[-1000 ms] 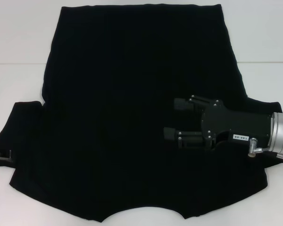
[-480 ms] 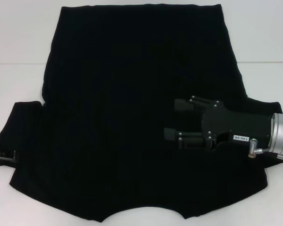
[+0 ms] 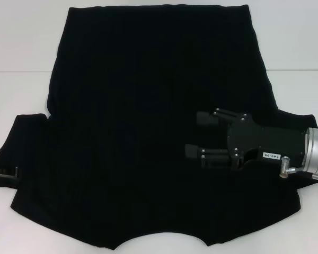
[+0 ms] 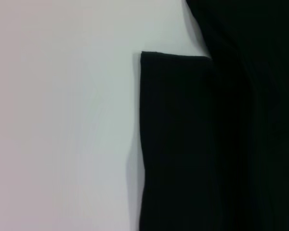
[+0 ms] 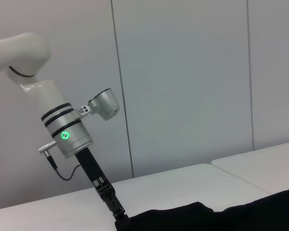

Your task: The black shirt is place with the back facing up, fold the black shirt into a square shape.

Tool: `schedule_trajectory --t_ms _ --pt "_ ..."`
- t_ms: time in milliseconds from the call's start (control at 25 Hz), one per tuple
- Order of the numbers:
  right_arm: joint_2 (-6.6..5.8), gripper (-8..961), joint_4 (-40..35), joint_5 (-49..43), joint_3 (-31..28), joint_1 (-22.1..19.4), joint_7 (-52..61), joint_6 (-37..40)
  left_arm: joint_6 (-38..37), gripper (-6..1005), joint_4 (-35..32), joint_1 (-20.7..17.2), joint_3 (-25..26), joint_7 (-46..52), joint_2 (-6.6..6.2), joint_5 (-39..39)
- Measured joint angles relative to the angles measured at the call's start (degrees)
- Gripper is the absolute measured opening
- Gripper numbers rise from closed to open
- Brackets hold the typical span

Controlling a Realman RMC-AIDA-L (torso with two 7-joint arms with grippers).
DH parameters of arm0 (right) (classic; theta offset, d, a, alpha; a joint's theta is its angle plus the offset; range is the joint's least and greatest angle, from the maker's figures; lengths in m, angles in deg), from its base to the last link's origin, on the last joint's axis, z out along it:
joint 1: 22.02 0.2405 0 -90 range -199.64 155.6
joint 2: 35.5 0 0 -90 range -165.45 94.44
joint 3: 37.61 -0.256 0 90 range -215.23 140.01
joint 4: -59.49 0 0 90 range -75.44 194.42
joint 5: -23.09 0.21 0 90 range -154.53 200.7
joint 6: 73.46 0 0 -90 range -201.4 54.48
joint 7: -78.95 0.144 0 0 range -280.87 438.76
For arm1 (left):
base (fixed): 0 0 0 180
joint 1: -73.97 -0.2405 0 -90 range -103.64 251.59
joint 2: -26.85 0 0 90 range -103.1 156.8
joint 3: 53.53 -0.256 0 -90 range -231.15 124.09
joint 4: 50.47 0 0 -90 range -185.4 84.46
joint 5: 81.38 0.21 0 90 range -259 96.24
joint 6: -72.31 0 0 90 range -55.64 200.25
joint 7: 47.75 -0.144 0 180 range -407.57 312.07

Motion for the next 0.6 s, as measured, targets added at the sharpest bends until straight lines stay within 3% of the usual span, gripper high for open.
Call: schedule_trajectory --t_ms 600 --pt "0.00 916 -0.03 0.00 0.00 -0.11 0.00 0.00 1.67 877 0.20 -0.45 0.03 0.37 -0.12 1.05"
